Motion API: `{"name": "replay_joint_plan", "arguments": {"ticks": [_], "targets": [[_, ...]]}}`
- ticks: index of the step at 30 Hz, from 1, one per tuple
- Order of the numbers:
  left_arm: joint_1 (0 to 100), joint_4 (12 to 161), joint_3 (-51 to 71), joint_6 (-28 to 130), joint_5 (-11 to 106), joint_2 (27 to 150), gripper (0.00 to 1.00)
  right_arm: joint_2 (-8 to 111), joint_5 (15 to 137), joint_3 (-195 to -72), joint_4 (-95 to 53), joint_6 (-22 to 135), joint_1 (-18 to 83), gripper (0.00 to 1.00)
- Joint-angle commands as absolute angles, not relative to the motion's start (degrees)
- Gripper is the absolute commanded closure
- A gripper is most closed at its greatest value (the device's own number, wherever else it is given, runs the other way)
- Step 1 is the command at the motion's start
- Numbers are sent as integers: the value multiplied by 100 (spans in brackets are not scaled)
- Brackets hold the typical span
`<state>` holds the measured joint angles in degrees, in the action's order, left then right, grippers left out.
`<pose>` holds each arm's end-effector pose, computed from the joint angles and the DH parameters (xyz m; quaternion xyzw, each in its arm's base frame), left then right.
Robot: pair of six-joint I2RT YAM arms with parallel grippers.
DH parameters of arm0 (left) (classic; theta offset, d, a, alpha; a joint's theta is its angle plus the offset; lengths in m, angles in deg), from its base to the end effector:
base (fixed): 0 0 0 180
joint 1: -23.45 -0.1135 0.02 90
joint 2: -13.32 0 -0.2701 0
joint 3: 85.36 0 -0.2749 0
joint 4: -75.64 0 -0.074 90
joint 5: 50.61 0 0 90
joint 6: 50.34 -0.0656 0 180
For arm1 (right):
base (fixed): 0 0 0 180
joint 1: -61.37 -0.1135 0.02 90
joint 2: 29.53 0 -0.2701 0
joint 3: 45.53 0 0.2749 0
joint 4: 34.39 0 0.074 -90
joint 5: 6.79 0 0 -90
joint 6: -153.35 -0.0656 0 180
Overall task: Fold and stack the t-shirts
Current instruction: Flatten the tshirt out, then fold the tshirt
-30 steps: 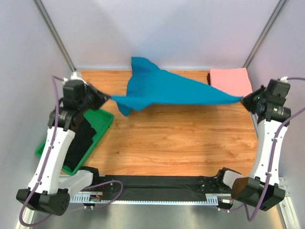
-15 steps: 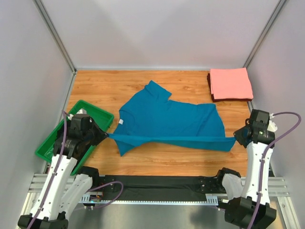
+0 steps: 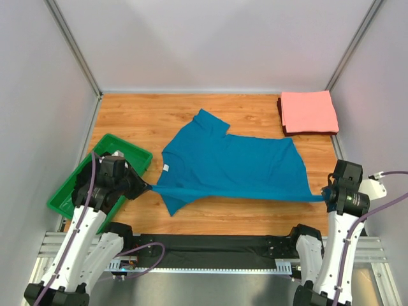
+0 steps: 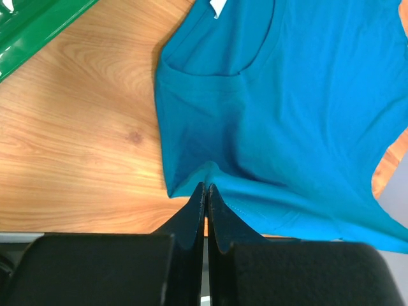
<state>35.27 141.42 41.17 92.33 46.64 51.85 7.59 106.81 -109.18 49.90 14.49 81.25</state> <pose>0.1570 -0.0413 0.2448 -0.3083 0.8886 -0.2288 0.2511 0.1059 -0.0662 0.2859 0.5777 0.7441 -0.1222 0.3123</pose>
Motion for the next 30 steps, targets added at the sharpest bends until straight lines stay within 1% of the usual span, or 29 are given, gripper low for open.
{"name": "replay_joint_plan", "arguments": {"ticks": [1, 6, 8, 9, 11, 18, 22, 23, 27, 30], "targets": [[3550, 13791, 4142, 9266, 4555, 5305, 100, 1036, 11231, -11166, 4872, 1404, 8106, 99], [3585, 13685, 4125, 9266, 4484, 5419, 100, 1177, 11002, -11307, 4502, 1721, 7975, 100], [3593, 13659, 4090, 9266, 4467, 5507, 100, 1545, 11177, -11368, 4711, 1643, 7930, 100], [3602, 13650, 4064, 9266, 4449, 5542, 100, 1747, 11543, -11516, 5165, 1346, 7939, 100], [3629, 13650, 3941, 9275, 4406, 5665, 100, 2125, 11879, -11614, 5520, 1072, 7939, 100], [4059, 13905, 3326, 9222, 3948, 6411, 100, 2328, 12460, -12079, 5995, 658, 7939, 100], [4288, 13774, 3194, 9196, 3948, 6754, 100, 2478, 12216, -12221, 6260, 552, 7922, 100], [4314, 13738, 3176, 9143, 3792, 6773, 100, 2470, 12163, -12186, 6216, 665, 7922, 100], [4314, 13475, 2895, 8573, 3685, 7097, 100, 2627, 11812, -11905, 5690, 1202, 7895, 100], [4314, 12939, 2623, 8010, 3895, 7466, 100, 2926, 11723, -11729, 5470, 1535, 7764, 100]]}}
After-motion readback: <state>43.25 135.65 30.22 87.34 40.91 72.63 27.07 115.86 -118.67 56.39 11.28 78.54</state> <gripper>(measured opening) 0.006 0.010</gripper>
